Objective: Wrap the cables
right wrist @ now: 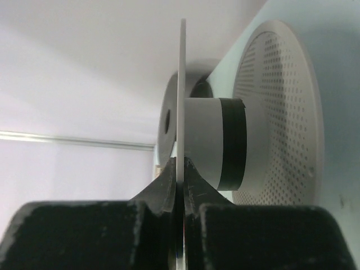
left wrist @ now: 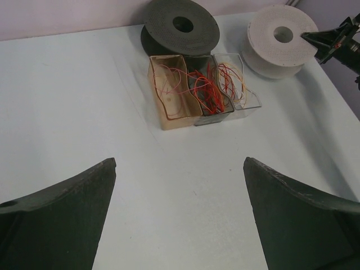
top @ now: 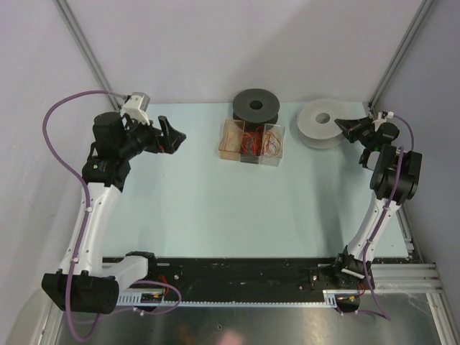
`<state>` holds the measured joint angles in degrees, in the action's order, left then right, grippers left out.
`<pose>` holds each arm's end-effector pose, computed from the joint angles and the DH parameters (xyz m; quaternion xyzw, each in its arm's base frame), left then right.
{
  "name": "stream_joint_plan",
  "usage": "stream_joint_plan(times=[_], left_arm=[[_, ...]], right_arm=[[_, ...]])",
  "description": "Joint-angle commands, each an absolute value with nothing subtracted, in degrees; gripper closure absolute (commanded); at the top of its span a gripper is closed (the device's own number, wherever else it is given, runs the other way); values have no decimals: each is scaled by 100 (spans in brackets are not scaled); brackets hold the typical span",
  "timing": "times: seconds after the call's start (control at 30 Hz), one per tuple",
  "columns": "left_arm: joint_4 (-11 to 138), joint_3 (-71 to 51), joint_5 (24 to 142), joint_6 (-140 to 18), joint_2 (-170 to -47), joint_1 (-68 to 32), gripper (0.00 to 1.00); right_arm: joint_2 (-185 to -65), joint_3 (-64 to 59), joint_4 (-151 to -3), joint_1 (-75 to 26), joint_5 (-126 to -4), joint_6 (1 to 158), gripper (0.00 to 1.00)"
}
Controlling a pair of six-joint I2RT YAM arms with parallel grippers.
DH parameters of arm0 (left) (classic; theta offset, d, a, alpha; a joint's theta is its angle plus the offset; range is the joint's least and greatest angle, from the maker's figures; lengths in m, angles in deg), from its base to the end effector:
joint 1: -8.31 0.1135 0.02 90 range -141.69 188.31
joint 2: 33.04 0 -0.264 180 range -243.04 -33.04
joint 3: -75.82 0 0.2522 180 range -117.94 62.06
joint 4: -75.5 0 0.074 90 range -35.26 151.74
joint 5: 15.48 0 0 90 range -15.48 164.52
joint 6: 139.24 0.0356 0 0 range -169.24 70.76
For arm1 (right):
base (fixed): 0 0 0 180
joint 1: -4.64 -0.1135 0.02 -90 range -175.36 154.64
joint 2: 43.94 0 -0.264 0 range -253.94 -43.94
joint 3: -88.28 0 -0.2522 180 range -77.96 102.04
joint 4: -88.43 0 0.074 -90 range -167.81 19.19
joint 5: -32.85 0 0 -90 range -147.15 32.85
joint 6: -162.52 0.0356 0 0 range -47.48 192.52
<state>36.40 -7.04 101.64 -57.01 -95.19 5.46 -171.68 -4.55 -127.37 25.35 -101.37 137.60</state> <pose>0.2318 -0.0278 0.4028 0.1032 0.7936 -0.2420 0.5487 0.4506 -0.1438 0.1500 0.2774 0.6729 0.4933 0.4763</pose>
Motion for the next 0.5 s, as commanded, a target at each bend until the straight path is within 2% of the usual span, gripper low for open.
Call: stream_joint_plan(times=[0.0,0.17,0.3,0.37,0.47], left_arm=[[3810,-767,10033,-6077,-9488,575,1],[3808,-720,9827,-6144,-9369,569,1],[3711,-799,9765,-5831,-9343,570,0],[3601,-974,9610,-5669,-9397,568,0],[3442,-1271,9327,-5541,-9536,568,1]], right_arm=[[-16358,-697,-13772,2725,-10393,14886,100],[-15525,-1155,-14274,2712,-10567,15973,100],[-14743,-1547,-14072,2548,-10971,16189,100],[-14349,-1683,-13515,2326,-11320,15869,100],[-13746,-1887,-11902,1857,-11807,14833,100]])
